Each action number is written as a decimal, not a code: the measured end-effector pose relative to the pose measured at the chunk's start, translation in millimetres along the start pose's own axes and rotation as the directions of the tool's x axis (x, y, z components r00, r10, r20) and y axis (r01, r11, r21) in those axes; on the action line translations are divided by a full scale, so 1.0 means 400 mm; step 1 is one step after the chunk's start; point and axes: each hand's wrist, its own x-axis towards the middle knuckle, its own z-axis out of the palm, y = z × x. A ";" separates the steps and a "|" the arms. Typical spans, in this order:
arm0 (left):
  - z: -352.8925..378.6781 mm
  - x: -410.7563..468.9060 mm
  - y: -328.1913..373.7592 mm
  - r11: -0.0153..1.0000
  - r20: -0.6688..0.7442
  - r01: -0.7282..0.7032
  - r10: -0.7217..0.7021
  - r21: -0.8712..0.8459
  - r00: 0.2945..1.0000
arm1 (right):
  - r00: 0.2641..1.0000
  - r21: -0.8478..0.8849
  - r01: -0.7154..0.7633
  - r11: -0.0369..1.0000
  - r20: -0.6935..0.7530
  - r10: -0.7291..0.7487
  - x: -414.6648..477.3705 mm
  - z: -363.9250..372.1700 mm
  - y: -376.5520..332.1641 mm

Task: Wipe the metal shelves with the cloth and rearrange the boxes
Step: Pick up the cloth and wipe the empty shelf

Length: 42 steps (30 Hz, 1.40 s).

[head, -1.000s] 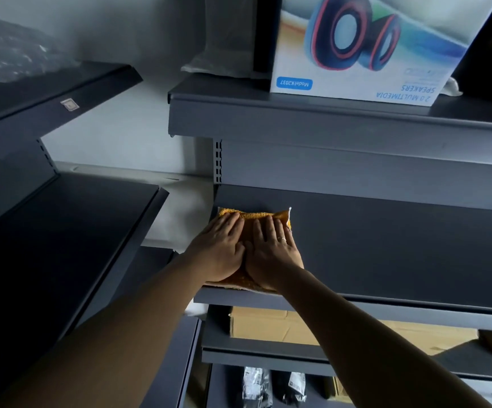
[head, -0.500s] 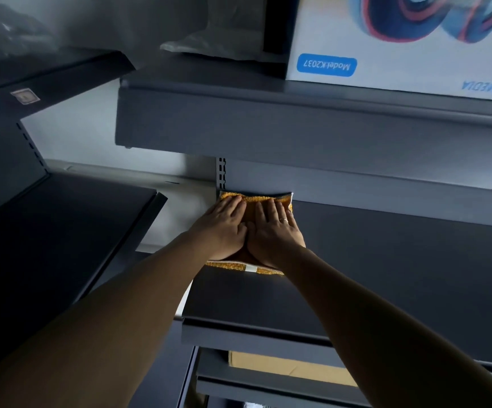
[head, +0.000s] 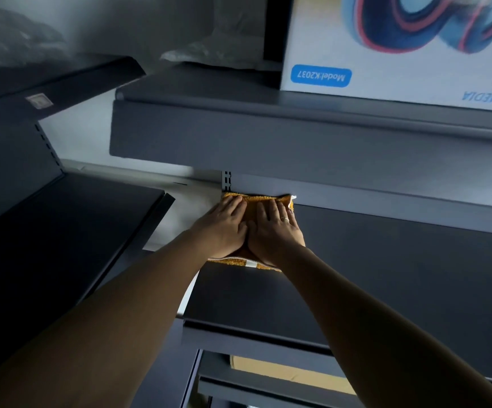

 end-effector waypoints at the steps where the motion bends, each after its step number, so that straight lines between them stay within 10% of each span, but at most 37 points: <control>1: 0.000 -0.013 0.001 1.000 0.005 0.002 -0.002 0.004 1.000 | 1.000 0.007 0.009 1.000 -0.006 -0.009 -0.009 0.001 -0.002; 33: -0.081 -0.632 0.178 0.984 -0.163 -0.011 0.040 0.178 0.986 | 0.997 -0.053 -0.059 0.997 0.051 0.062 -0.630 -0.139 -0.136; 42: -0.160 -0.651 0.307 0.989 -0.090 -0.134 0.128 -0.060 0.988 | 0.987 -0.065 -0.120 0.991 -0.116 0.112 -0.751 -0.272 -0.048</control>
